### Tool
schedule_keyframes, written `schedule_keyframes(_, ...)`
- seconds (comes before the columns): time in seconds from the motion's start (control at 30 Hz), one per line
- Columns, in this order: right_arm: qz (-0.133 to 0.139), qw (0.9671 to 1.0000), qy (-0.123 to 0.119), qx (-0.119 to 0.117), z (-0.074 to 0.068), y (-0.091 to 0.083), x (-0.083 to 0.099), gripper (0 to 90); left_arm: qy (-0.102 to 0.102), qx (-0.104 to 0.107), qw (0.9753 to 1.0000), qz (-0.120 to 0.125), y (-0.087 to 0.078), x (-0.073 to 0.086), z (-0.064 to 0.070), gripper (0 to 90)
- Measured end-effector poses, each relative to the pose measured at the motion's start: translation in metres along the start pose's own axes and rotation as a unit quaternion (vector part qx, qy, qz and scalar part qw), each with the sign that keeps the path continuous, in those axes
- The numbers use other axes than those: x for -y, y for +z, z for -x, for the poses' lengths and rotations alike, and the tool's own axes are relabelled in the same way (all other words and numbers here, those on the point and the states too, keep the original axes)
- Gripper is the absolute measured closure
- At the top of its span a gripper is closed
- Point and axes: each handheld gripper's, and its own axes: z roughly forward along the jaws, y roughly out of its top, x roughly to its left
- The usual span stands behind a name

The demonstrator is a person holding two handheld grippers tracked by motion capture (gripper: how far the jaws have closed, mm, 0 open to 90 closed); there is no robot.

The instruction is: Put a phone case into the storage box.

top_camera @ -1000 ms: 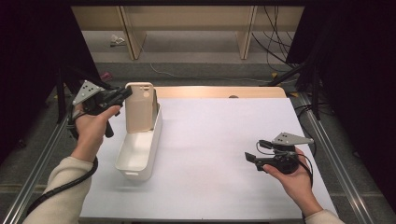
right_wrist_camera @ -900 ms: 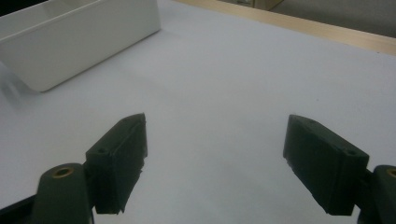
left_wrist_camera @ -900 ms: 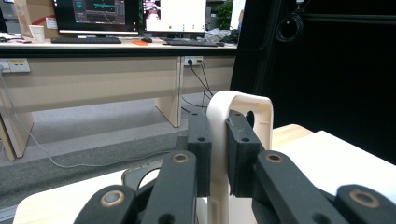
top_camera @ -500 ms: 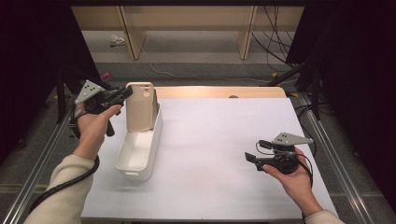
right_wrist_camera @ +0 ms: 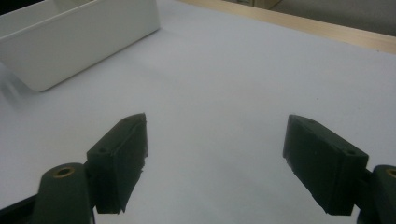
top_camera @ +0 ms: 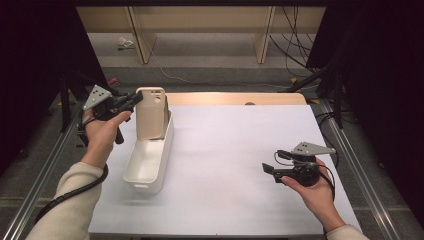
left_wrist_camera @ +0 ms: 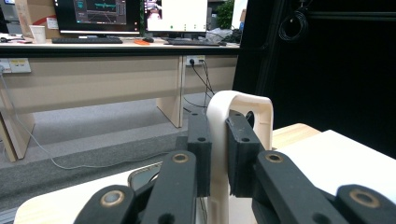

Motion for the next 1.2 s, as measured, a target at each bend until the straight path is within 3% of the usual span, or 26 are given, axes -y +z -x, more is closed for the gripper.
schedule_keyframes(0.3, 0.0, 1.0, 0.001, -0.001, 0.001, 0.0, 0.0, 22.8, -0.011, -0.002, 0.9999, -0.01, 0.012, 0.011, -0.013, 81.6)
schedule_keyframes(1.2, -0.001, 1.0, 0.001, -0.003, 0.001, 0.001, 0.0, 22.8, -0.031, -0.004, 0.9992, -0.026, 0.03, 0.031, -0.022, 81.5)
